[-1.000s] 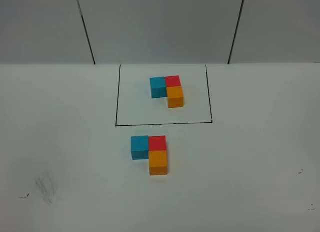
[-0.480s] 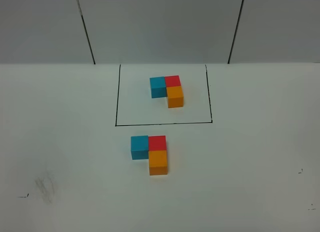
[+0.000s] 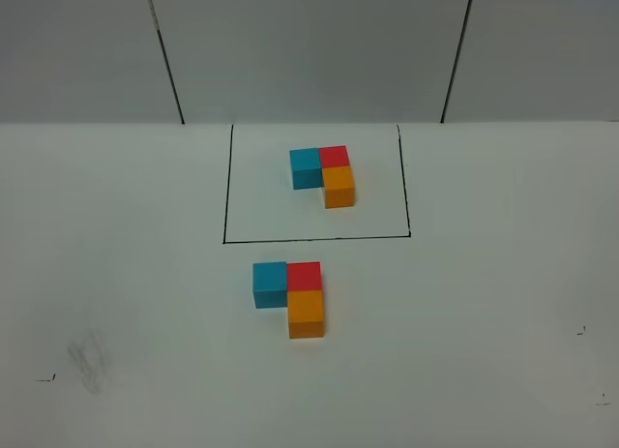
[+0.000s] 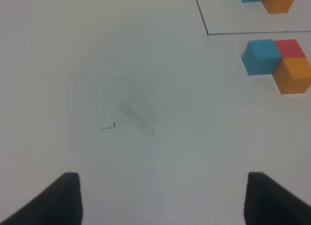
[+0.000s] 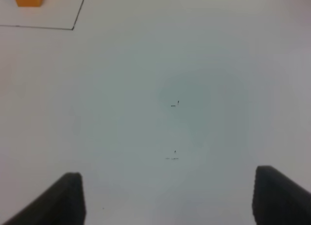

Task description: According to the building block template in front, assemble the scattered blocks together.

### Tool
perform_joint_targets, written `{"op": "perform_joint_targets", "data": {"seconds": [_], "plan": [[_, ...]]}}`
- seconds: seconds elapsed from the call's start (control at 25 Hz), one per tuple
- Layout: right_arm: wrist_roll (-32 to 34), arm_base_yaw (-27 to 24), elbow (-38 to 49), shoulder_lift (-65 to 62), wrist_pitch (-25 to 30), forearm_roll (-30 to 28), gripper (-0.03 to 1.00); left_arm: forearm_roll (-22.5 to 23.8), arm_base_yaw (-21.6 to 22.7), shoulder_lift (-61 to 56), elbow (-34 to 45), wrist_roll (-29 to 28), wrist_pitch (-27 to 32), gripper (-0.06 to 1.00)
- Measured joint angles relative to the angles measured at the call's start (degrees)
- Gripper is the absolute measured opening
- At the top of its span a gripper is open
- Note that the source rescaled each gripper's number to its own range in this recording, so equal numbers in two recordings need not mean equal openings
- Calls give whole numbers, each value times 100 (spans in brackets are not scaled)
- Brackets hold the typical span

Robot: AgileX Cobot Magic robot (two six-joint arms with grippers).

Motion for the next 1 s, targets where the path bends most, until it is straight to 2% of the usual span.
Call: {"op": "perform_joint_targets", "data": {"seconds": [0.64, 1.0], "plan": [[148, 0, 0, 0, -6, -164, 48, 0, 0, 0, 0, 0, 0, 100], [154, 192, 0, 0, -6, -164, 48, 0, 0, 0, 0, 0, 0, 100]]}}
